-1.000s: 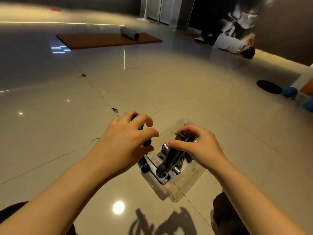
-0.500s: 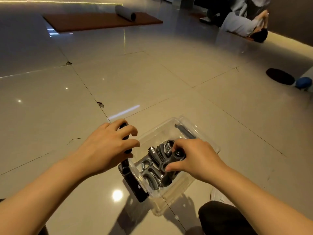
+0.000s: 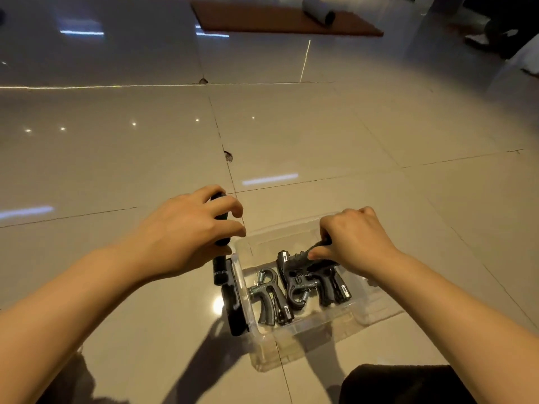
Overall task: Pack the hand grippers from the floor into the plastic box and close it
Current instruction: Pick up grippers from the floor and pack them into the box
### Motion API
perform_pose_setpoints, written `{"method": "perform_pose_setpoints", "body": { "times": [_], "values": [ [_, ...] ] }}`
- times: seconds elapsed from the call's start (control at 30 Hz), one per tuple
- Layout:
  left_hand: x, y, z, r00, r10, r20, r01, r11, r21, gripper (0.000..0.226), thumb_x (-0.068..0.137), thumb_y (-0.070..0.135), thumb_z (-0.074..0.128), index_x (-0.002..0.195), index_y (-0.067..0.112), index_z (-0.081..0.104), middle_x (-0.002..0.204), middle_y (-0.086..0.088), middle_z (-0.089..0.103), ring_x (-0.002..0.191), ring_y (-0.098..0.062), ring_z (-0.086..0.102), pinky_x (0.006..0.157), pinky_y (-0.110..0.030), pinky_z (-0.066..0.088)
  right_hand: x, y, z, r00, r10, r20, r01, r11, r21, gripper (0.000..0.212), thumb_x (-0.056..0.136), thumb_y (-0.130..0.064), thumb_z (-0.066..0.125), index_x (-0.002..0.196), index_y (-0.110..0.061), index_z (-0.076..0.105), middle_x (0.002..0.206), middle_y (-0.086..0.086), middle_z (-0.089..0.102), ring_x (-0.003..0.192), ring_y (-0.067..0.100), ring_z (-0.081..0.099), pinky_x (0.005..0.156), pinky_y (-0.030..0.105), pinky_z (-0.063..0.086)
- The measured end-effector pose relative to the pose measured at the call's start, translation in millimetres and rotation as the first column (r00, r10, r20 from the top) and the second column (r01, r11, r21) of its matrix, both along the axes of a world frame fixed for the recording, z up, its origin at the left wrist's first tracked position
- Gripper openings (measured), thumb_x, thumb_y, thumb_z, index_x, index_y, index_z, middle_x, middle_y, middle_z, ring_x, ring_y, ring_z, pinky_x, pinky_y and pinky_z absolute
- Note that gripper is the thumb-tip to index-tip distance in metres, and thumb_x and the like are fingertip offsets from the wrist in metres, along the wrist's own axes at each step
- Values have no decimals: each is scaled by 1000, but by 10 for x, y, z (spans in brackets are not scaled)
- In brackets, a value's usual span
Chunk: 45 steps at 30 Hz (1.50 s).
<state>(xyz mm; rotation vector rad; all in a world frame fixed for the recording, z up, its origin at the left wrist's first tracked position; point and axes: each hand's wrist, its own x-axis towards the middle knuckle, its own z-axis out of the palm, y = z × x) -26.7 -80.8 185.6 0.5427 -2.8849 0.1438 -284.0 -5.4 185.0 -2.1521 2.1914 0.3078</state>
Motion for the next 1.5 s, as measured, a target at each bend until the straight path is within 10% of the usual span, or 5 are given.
{"method": "perform_pose_setpoints", "body": {
  "times": [0.33, 0.9, 1.23, 1.5],
  "values": [
    [-27, 580, -94, 969, 247, -1, -246, 968, 41, 28, 70, 33, 64, 97, 26, 67, 105, 0, 63, 101, -31, 58, 46, -33, 52, -73, -387, -655, 932, 353, -78, -333, 922, 195, 36, 89, -48, 56, 97, -14, 61, 96, 4, 67, 89, 23, 60, 86, 36, 39],
    [72, 1392, -676, 839, 537, -86, -515, 836, 190, 23, 69, 22, 74, 91, 20, 70, 96, 1, 62, 106, -37, 55, 83, -39, 51, 143, -647, -1534, 929, -269, 253, 191, 937, 294, 31, 89, -38, 60, 72, -12, 57, 70, 1, 56, 61, 18, 52, 47, 23, 31],
    [-76, 1215, -720, 857, 516, 21, -507, 833, 219, 23, 73, 16, 76, 95, 20, 67, 117, -5, 58, 119, -43, 44, 62, -42, 56, 53, -522, -1962, 749, -527, 402, 310, 815, 490, 23, 93, -28, 56, 89, -5, 57, 74, 7, 55, 61, 20, 48, 59, 31, 45],
    [-111, 1170, -769, 863, 501, 66, -504, 840, 201, 19, 72, 18, 75, 91, 18, 68, 106, -5, 61, 112, -44, 50, 41, -37, 51, -75, -254, -2223, 836, -435, 335, 126, 746, 654, 40, 98, -17, 42, 137, -12, 33, 110, 15, 58, 77, 23, 56, 59, 32, 46]
  ]
}}
